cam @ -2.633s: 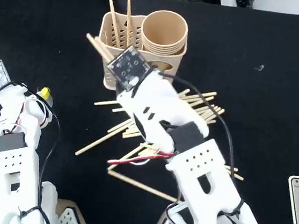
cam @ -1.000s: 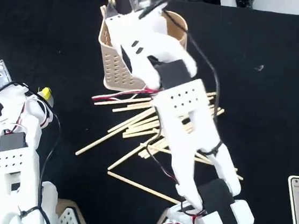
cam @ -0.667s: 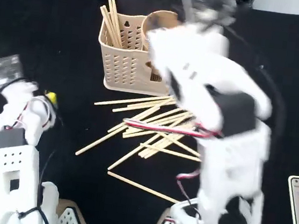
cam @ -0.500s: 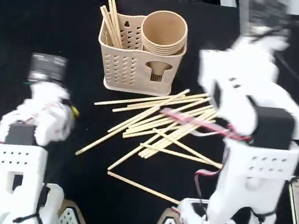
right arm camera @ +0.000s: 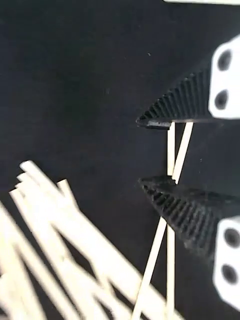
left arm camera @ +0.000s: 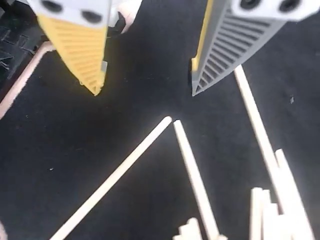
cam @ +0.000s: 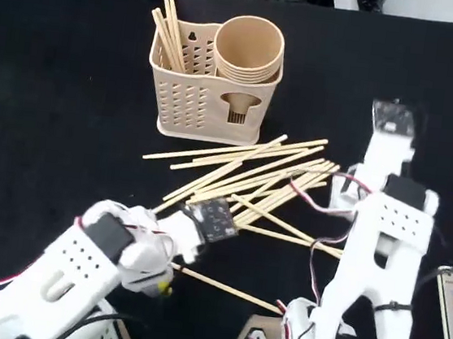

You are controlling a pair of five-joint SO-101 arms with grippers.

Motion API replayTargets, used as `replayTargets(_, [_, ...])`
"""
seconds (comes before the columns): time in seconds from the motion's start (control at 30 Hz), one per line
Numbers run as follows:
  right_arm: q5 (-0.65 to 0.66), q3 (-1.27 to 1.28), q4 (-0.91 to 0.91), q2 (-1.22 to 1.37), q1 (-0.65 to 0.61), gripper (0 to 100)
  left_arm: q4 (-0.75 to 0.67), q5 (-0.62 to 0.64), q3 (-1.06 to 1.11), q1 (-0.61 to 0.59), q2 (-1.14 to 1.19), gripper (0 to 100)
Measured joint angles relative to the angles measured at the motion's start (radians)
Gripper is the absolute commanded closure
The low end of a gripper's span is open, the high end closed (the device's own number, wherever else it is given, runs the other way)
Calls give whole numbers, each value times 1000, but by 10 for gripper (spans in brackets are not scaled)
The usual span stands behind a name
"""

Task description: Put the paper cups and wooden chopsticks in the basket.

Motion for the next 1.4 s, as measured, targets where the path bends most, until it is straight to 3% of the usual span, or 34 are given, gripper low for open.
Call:
replayTargets(0.17, [28,137,-87,0,63,836,-83,14,-15,100,201,726])
replayTargets(0.43, [28,276,-169,0,189,836,-138,52,-238,213,583,726])
replayTargets(0.7, [32,381,-276,-2,203,836,-199,61,-399,239,839,727])
replayTargets(0.93, [32,385,-282,-2,203,836,-272,61,-434,241,905,735])
replayTargets(1.27, [32,394,-296,-3,203,836,-299,61,-433,180,905,967])
replayTargets(1.4, [32,394,-296,-3,203,836,-299,57,-423,170,905,970])
